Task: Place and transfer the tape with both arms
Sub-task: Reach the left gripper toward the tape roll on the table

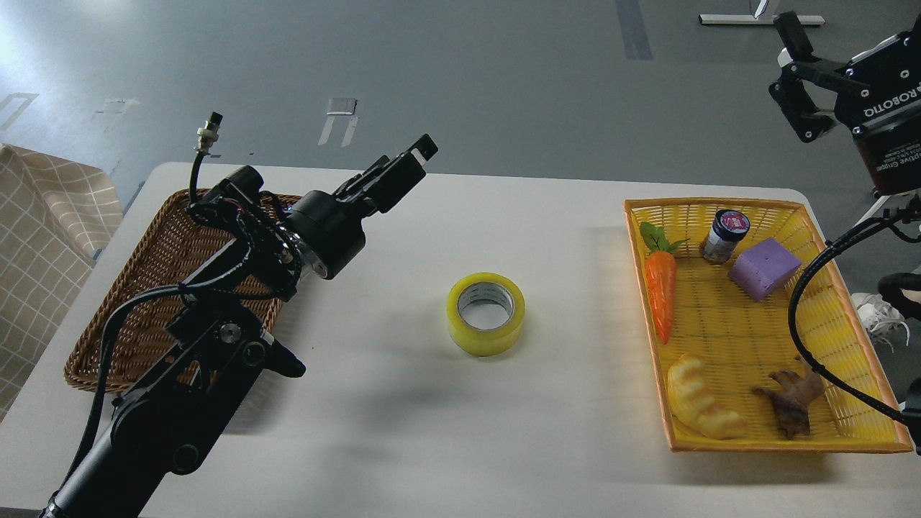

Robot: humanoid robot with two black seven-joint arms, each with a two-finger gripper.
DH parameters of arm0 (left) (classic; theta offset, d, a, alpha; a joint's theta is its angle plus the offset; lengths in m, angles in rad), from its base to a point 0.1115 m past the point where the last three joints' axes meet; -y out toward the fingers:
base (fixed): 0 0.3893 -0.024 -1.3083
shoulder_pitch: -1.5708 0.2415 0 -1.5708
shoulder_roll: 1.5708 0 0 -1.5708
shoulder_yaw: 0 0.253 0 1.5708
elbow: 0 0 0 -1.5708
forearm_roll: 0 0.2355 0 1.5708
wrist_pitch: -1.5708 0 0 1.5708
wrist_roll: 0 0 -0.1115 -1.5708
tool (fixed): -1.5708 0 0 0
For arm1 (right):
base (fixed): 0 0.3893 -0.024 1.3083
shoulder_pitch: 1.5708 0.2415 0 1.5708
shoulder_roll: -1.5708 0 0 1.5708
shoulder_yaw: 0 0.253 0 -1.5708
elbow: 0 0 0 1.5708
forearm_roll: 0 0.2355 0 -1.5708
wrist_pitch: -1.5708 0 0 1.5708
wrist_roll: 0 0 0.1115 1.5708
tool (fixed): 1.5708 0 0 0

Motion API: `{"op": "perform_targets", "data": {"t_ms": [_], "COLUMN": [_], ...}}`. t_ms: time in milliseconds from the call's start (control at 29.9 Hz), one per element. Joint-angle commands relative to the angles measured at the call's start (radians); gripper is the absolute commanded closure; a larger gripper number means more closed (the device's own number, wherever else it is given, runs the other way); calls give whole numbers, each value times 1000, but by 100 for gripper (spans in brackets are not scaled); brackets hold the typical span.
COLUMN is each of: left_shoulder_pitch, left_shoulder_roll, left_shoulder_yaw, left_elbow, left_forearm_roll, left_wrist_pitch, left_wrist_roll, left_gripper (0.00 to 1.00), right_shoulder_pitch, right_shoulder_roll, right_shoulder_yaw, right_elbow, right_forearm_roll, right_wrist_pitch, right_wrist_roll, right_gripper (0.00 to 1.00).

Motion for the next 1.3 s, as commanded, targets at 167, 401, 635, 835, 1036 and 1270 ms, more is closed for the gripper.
{"op": "perform_targets", "data": {"t_ms": [167, 401, 635, 835, 1036, 1270], "left_shoulder_pitch": [-13, -24, -29, -33, -32, -35], "left_shoulder_roll": [-71, -139, -119, -115, -111, -113], "left_shoulder_yaw": [108, 225, 231, 233, 246, 248], "left_elbow": [69, 152, 207, 230, 235, 275], "left_forearm_roll": [170, 170, 170, 170, 170, 170], "left_wrist_pitch": [1, -1, -1, -2, -5, -5], "left_wrist_roll": [72, 180, 197, 195, 198, 217], "left_gripper": [2, 2, 2, 2, 2, 2], "right_shoulder_pitch": [0, 0, -1, -3, -3, -9], "right_shoulder_roll": [0, 2, 3, 3, 3, 5], "right_shoulder_yaw": [4, 5, 18, 19, 19, 19], "right_elbow": [-3, -3, -3, -9, -9, -10], "right_forearm_roll": [-2, 0, 0, 0, 0, -2], "right_wrist_pitch": [0, 0, 0, 0, 0, 0], "right_wrist_roll": [1, 1, 3, 3, 3, 3], "right_gripper": [0, 0, 0, 0, 0, 0]}}
